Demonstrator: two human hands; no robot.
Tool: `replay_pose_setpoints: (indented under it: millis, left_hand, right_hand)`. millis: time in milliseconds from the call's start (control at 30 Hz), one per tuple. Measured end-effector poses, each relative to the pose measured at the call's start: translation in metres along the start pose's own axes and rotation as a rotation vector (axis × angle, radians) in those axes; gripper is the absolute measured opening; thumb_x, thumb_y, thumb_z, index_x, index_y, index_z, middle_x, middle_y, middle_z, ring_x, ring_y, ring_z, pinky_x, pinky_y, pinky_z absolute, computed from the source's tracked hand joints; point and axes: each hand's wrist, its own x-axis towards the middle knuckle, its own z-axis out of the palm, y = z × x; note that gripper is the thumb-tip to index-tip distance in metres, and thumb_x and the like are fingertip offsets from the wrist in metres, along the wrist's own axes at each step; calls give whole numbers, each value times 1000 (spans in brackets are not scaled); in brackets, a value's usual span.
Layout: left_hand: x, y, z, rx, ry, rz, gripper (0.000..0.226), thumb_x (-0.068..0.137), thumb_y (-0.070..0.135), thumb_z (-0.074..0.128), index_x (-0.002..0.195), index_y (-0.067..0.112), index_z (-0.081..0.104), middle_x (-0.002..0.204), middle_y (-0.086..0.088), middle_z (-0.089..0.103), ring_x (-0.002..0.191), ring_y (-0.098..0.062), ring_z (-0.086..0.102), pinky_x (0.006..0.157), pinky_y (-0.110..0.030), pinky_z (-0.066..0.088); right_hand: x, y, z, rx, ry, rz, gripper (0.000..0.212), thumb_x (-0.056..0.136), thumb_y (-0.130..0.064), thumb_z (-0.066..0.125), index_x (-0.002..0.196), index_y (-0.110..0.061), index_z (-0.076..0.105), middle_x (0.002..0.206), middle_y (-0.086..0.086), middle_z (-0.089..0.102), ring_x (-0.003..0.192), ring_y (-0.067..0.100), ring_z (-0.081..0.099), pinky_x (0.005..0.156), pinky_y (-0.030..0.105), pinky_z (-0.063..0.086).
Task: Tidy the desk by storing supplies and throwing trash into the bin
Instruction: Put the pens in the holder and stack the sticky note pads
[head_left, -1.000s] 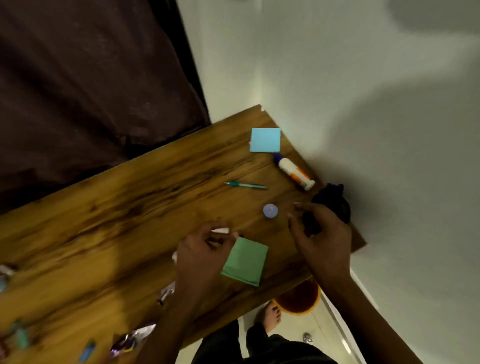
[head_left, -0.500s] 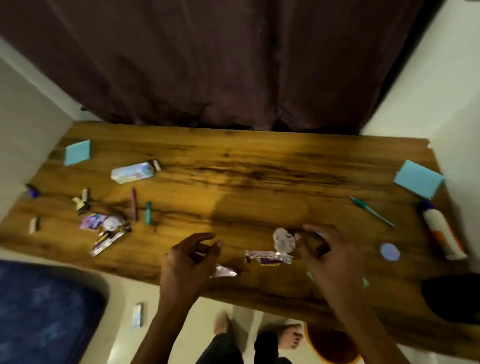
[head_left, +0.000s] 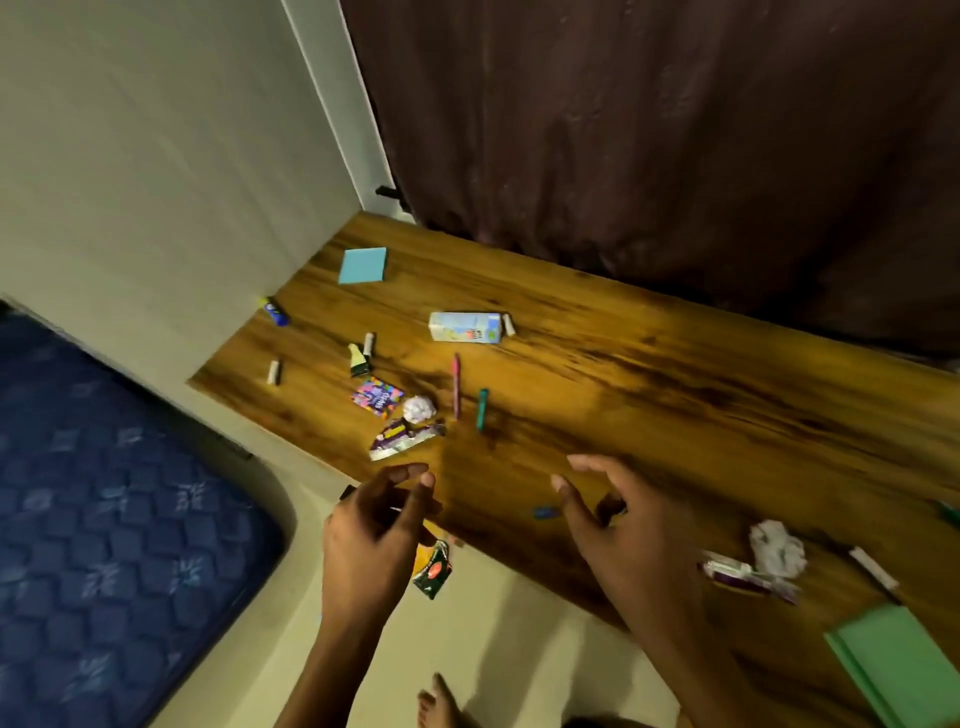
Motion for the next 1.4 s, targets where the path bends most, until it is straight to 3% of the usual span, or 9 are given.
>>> replay_pose_setpoints:
  millis: [67,433,600,733,867,1033,1133,1200,1400]
  left_hand:
    - [14,-16,-25,27,-36,-21,18,98,39,64,91,24,74,74,6,77,60,-10,72,64,-37,61]
    - [56,-81,-94,212,-209,-4,43,95,59,55,72,25,71,63,12,72,59,-6,69,67,-37,61]
    - [76,-79,-65,215,-257,28,43,95,58,58,71,25,71,60,16,70,57,-4,67,66,-38,60]
    - [100,-74,-28,272,-110,83,45,80,68,53,93,31,75,83,21,69,74,-3,66,66,-33,58]
    - [145,-59,10,328,-29,169,28,78,57,65,89,32,74,92,14,70,87,-9,63,73,-36,53]
    - [225,-52,65,533,-18,25,33,76,51,54,83,26,74,86,9,73,91,-15,62,94,-46,46]
    - [254,-39,87,438,-81,-67,23,87,36,60,79,20,74,73,7,74,69,-17,71,70,-39,61]
    - [268,-38,101,427,-97,-77,23,92,33,67,78,16,72,71,6,69,61,-14,65,48,-18,48]
    - [295,-68,124,507,-128,-141,57,85,66,63,69,11,64,69,-10,71,64,-31,72,54,-32,56]
  right_hand:
    - [0,-19,21,-10,20,19,27,85,-47,75,106,-31,74,69,-15,66,59,5,61,48,31,55]
    - [46,-76,88,-99,-9,111,14,83,-39,79,90,-27,80,85,-14,76,61,-2,60,52,20,46]
    - [78,-66,121,-292,-175,213,20,82,-45,79,93,-29,79,91,-13,77,72,5,68,55,20,44]
    - [117,-44,150,-319,-285,257,16,84,-36,79,97,-27,78,95,-12,77,81,6,69,63,23,54]
    - [158,-23,171,-280,-371,311,14,85,-30,78,97,-23,77,95,-4,77,77,9,68,65,28,58]
    - [180,-8,198,-342,-483,349,34,94,-27,68,125,-18,57,130,6,60,122,25,55,97,38,49]
    - [182,-4,207,-406,-502,294,29,99,-17,58,128,-16,55,132,6,59,123,24,54,98,35,46]
    - [184,-1,209,-424,-489,288,25,102,-12,50,126,-14,57,130,7,60,121,24,55,97,34,46]
    - [187,6,198,-348,-463,342,26,99,-12,55,125,-14,59,128,7,63,120,24,57,95,34,49]
